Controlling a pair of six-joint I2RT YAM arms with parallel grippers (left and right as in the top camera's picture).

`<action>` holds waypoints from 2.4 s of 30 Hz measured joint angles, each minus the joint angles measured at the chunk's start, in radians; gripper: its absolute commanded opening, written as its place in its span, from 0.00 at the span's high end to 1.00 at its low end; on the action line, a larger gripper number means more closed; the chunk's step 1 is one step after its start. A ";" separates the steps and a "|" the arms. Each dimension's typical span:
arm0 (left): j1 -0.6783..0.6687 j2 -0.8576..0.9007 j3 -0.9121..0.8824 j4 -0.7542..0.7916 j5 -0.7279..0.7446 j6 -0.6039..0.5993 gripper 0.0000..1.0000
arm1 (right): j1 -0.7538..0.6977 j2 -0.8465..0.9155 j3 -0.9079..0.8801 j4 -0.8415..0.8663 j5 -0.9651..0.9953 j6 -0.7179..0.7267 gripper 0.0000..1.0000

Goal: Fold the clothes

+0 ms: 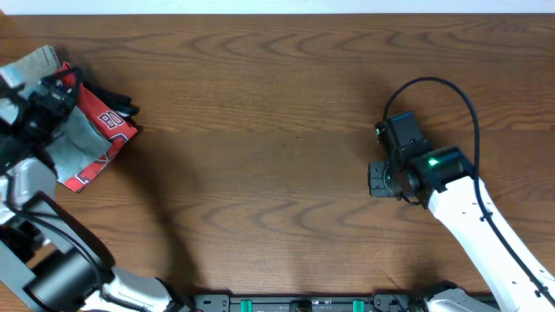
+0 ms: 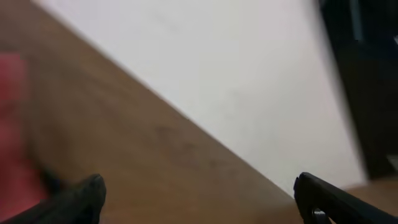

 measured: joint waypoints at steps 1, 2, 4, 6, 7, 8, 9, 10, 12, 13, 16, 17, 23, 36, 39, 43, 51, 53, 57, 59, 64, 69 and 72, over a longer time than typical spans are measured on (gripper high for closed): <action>-0.026 -0.026 0.000 0.000 0.007 -0.012 0.02 | -0.013 0.000 0.000 0.016 -0.017 0.004 0.59; -0.055 -0.053 0.000 0.003 0.014 -0.025 0.02 | -0.025 0.000 0.000 0.029 -0.031 0.004 0.53; -0.119 -0.099 0.000 0.003 0.025 -0.034 0.02 | -0.051 0.000 0.000 0.053 -0.068 0.007 0.44; -0.197 -0.135 0.000 -0.008 0.034 -0.038 0.02 | -0.072 0.000 0.000 0.074 -0.100 0.007 0.39; -0.242 -0.144 0.002 -0.036 0.035 -0.032 0.02 | -0.086 0.000 0.000 0.083 -0.118 0.007 0.36; -0.287 -0.149 0.004 -0.078 0.034 -0.019 0.02 | -0.098 0.000 0.000 0.090 -0.133 0.007 0.35; -0.323 -0.150 0.005 -0.121 0.029 -0.009 0.02 | -0.113 0.000 0.000 0.094 -0.149 0.005 0.34; -0.377 -0.149 0.007 -0.196 0.011 0.019 0.02 | -0.127 0.000 0.000 0.096 -0.162 0.005 0.34; -0.460 -0.147 0.007 -0.321 -0.041 0.075 0.02 | -0.152 0.000 0.000 0.096 -0.186 0.005 0.33; -0.511 -0.146 0.006 -0.389 -0.083 0.112 0.02 | -0.167 0.000 0.000 0.094 -0.198 0.004 0.33; -0.648 -0.145 0.006 -0.573 -0.254 0.214 0.02 | -0.198 0.000 0.000 0.078 -0.217 0.000 0.31; -0.697 -0.145 0.006 -0.637 -0.340 0.245 0.02 | -0.209 0.000 0.000 0.071 -0.222 -0.003 0.30; -0.890 -0.145 0.004 -0.936 -0.815 0.358 0.02 | -0.265 0.000 0.000 0.055 -0.231 -0.051 0.08; -0.929 -0.145 0.002 -1.594 -1.143 0.360 0.02 | -0.346 0.000 0.002 -0.069 -0.183 -0.136 0.01; -0.929 -0.147 0.001 -1.653 -1.154 0.336 0.02 | -0.346 0.000 0.002 -0.131 -0.183 -0.138 0.01; -0.929 -0.196 -0.001 -1.665 -1.154 0.317 0.02 | -0.346 -0.007 0.002 -0.185 -0.183 -0.141 0.01; -0.929 -0.607 -0.048 -1.589 -1.155 0.302 0.02 | -0.346 -0.202 0.002 -0.130 -0.183 -0.141 0.01; -0.932 -0.735 -0.060 -1.556 -1.167 0.299 0.02 | -0.346 -0.278 0.001 -0.109 -0.183 -0.142 0.01; -0.946 -1.012 -0.084 -1.490 -1.205 0.292 0.02 | -0.346 -0.447 -0.009 -0.040 -0.163 -0.144 0.01; -0.948 -1.136 -0.089 -1.463 -1.216 0.291 0.02 | -0.346 -0.531 -0.013 -0.019 -0.139 -0.144 0.01; -0.948 -1.323 -0.091 -1.442 -1.232 0.291 0.02 | -0.346 -0.657 -0.014 -0.010 -0.100 -0.144 0.01; -0.948 -1.420 -0.097 -1.445 -1.233 0.291 0.02 | -0.346 -0.685 -0.014 -0.037 -0.088 -0.144 0.01; -0.948 -1.433 -0.097 -1.445 -1.233 0.291 0.02 | -0.346 -0.685 -0.016 -0.058 -0.082 -0.144 0.01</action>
